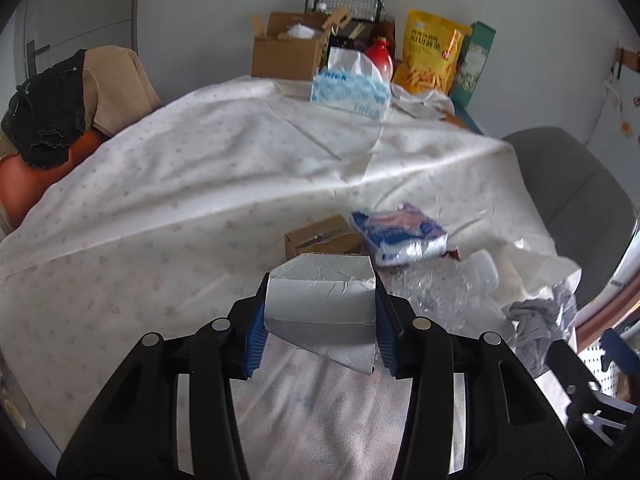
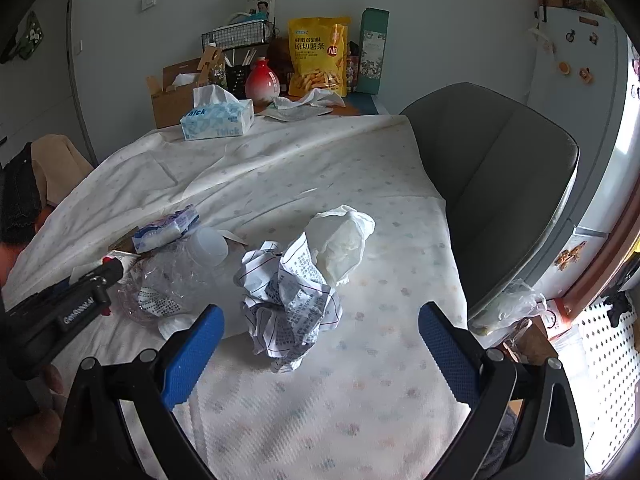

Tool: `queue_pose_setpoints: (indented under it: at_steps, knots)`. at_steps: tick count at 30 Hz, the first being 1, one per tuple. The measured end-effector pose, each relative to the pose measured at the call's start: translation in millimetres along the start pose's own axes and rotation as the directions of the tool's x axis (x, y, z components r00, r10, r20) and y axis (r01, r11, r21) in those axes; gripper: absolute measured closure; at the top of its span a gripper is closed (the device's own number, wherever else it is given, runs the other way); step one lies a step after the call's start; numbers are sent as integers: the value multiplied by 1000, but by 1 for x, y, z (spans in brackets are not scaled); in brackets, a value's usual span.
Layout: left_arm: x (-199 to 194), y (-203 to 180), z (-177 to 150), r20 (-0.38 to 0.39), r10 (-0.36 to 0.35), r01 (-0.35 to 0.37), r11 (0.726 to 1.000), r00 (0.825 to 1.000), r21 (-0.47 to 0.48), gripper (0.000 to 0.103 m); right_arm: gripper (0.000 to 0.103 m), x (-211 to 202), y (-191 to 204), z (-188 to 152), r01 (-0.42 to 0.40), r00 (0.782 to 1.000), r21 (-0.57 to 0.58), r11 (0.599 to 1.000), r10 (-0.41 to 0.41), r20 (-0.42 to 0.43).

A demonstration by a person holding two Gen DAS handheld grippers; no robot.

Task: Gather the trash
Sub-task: 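Grasp the white paper box with the left tool while the right tool grasps crumpled printed paper, then carry the box and paper in both tools over the beige bucket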

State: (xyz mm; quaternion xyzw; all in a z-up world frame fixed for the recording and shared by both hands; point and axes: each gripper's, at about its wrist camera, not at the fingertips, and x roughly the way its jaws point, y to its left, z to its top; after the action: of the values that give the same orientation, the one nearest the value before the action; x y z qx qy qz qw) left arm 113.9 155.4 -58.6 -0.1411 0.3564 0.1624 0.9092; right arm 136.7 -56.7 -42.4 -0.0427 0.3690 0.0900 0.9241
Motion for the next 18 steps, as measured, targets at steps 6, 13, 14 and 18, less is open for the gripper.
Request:
queue_pose_setpoints:
  at_steps: [6,13,14,18]
  knots:
    - [-13,8,6,41,7,-6,1000,999,-24,57,54,15,-2,2,-58,997,35,998,60,-51]
    - [-18,-12,6,61,2,-2,1000,998,12,57,86,0,-10,-3,-95,995,38,995,96,-29]
    - [-19,-17,7,64,-2,1,1000,998,21,57,86,-4,-12,-2,-96,995,41,995,97,-20]
    - [-27,-40,8,87,-22,16,997,996,69,57,87,-22,-20,-3,-108,994,48,993,107,19]
